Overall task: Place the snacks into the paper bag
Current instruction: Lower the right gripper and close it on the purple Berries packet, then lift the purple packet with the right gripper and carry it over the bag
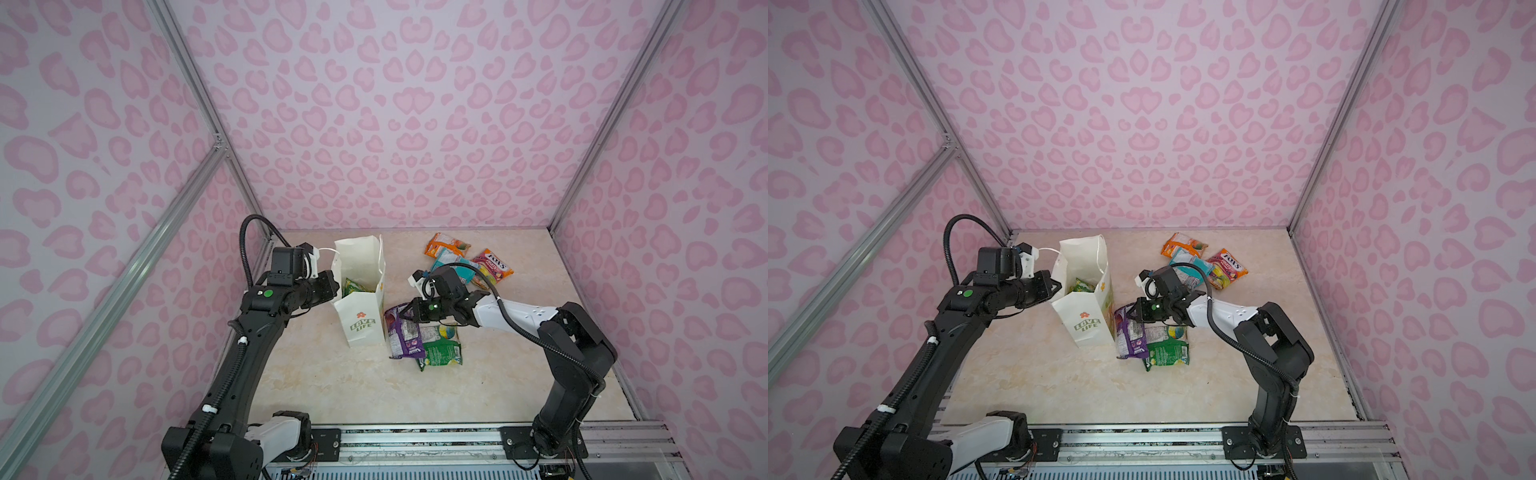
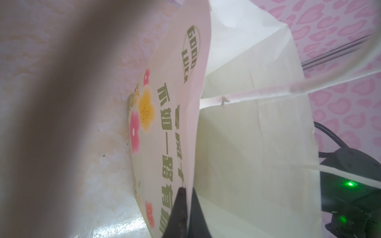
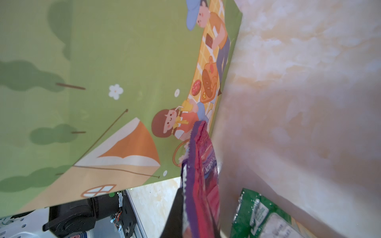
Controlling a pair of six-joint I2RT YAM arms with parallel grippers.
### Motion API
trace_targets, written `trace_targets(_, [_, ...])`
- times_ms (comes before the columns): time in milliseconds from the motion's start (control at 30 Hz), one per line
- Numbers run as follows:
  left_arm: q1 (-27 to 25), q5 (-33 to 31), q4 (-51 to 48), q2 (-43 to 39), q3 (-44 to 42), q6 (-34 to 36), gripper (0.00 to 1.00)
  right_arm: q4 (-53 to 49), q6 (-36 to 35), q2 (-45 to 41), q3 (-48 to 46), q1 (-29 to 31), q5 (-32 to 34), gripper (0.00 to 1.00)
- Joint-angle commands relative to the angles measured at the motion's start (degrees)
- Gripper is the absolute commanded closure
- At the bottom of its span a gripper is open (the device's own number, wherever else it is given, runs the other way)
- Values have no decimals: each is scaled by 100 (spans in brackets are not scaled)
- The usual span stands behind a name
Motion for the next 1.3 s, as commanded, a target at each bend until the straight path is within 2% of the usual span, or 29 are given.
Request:
trace_targets(0, [9, 49, 68, 10, -23, -22, 96, -87, -52, -108, -6, 4, 27, 100])
trace_targets(133, [11, 70, 68, 15, -23, -21, 96, -149, 29, -408, -56, 6, 107, 100])
trace_targets(333, [11, 75, 68, 29, -23, -21, 96, -602, -127, -982, -81, -42, 743, 100])
trace_targets(700, [9, 13, 70, -5, -29, -13, 95, -1023, -210, -1743, -14, -209, 1250, 100])
trace_targets(1000, [11, 84, 68, 8, -31, -21, 95, -1927, -646, -2501, 682, -363, 1940, 100])
trace_targets(1267, [9, 119, 85, 12, -40, -30, 96, -2239, -901, -2946, 1398, -377, 2330, 100])
